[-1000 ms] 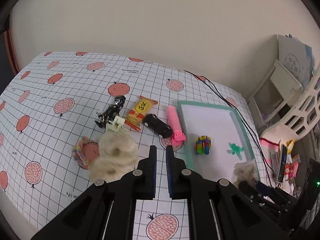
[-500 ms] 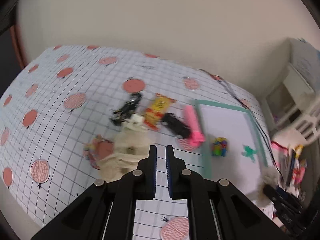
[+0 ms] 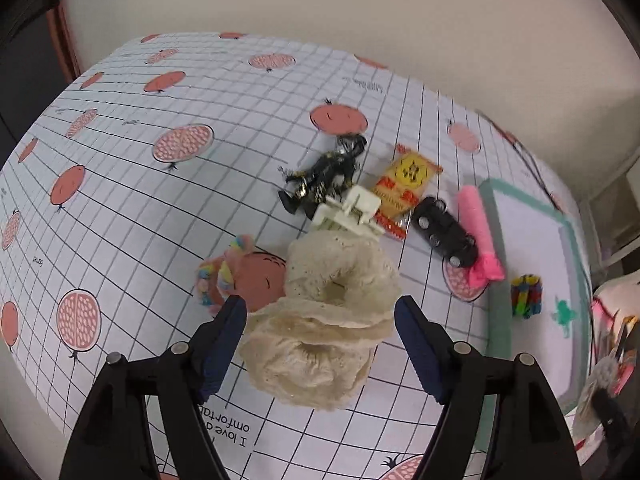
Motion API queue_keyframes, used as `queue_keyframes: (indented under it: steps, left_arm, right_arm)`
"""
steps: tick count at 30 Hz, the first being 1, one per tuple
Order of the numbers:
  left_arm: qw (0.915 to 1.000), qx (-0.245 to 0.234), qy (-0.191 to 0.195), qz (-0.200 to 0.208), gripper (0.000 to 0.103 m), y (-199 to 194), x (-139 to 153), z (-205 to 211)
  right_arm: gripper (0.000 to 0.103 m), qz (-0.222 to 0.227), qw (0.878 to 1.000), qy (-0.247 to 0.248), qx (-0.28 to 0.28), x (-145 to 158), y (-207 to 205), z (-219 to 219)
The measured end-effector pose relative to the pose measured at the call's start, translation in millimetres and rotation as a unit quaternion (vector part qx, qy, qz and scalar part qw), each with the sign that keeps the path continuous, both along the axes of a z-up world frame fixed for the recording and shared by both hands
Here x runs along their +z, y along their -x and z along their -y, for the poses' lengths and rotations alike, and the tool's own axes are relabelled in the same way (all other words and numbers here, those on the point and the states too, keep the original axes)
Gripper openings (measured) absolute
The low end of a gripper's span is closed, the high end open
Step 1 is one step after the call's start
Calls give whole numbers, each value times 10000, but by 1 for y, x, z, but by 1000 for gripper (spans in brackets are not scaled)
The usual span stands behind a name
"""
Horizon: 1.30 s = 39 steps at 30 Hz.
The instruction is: Organize objects
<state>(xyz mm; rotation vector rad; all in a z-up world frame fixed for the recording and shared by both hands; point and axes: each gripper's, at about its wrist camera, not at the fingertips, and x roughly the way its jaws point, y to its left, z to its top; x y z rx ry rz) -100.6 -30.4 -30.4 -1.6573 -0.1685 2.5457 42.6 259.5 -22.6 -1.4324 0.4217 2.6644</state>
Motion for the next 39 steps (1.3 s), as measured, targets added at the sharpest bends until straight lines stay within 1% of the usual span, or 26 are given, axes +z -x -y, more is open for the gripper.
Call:
queue_keyframes:
  steps: [3,6,8,10,12,13,14,15,16,18,20,24,27,32,35,39]
  left_arm:
    - [9999,1,85,106,77,2,-6,-3]
    - [9994,-8,275,186,77,3,-12,-5]
    - [9994,0,253,248,77,3,-16,-5]
    - [9991,-26,316,276,72,3,-17,-7]
    - [9986,-87,426,296,59,2,-19,-10]
    - [9984,-134,438,334,56,0,-21,-12]
    - [9981,-172,447,385,51,0,-23,-14]
    - [9978,-202,470,433,43,0,-25,-15]
    - [9976,-210,483,448,38,1,-26,-16]
    - [9974,-215,493,470,24,0,-26,-16]
    - [9977,-196,439,472,16,1,-25,-15]
    - [9980,-205,443,404,11,0,-22,-15]
    - [9988,-161,354,313,10,-4,-16,-13]
    - [9990,-206,385,-49,9,-10,0,-18]
    - [9990,-216,189,-333,8,-13,17,-21]
    - [9967,-427,-68,-681,8,-18,38,-32]
  right_arm:
    - [43,41,10000,-36,30,-2,3,3]
    - [43,52,9999,-49,75,-3,6,6]
    - [43,59,9999,-52,99,-3,7,8]
    - [43,61,9999,-54,132,-3,8,10]
    - [43,51,9999,-56,152,-2,8,12]
    - [43,46,9999,-39,147,-2,8,11]
    - [43,45,9999,-26,137,-2,8,11]
    - [43,43,9999,-10,121,-2,8,10]
    - [43,42,9999,-2,112,-2,8,10]
    - [43,53,9999,2,86,-3,8,8]
    - [43,76,10000,9,54,-4,7,7]
    - [43,80,10000,45,20,-5,7,5]
    - [43,88,10000,28,33,-5,7,5]
    - [43,77,10000,12,35,-6,7,5]
    - [43,70,10000,-11,-24,-6,6,2]
    - [43,97,9998,33,-156,-8,6,-5]
